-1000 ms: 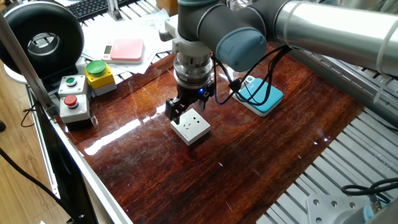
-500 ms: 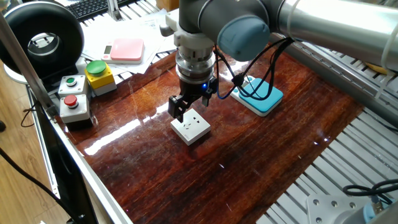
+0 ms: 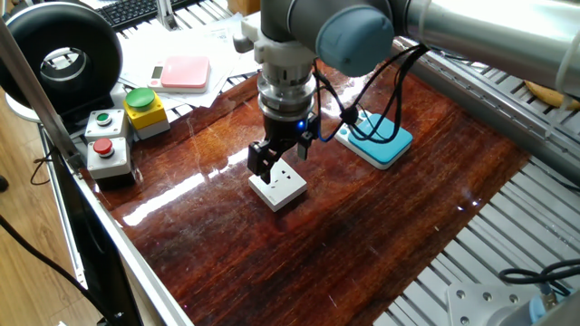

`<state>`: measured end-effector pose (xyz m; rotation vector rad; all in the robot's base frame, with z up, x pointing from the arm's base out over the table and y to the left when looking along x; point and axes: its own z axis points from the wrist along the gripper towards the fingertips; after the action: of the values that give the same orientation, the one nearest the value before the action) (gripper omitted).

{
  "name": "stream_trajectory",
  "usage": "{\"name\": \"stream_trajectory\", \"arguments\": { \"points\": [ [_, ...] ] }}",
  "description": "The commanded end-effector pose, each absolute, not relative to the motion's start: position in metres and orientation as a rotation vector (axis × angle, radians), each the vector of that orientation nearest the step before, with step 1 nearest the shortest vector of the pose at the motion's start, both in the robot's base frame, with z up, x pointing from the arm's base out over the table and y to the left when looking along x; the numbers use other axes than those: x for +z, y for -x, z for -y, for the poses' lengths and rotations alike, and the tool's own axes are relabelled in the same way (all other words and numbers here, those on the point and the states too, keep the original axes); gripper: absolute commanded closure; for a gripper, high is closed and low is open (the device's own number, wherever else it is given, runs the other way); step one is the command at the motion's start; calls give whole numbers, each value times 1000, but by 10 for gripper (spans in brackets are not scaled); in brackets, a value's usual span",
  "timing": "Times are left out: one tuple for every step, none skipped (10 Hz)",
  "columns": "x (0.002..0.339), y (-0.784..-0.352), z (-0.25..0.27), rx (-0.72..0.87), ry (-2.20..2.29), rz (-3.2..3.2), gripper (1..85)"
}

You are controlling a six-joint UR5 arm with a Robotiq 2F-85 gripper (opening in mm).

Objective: Place the block on the scale

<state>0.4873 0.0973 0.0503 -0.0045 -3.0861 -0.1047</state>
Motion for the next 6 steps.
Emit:
{"name": "stream_trajectory", "arguments": {
  "points": [
    [22,-496,-103,-128,19,3109,17],
    [16,-495,-108,-130,24,3113,17],
    [16,-495,-111,-133,29,3115,17],
    [16,-495,-111,-130,24,3113,17],
    [16,-495,-109,-126,19,3114,17],
    [15,-495,-106,-111,14,3114,17]
  ]
}}
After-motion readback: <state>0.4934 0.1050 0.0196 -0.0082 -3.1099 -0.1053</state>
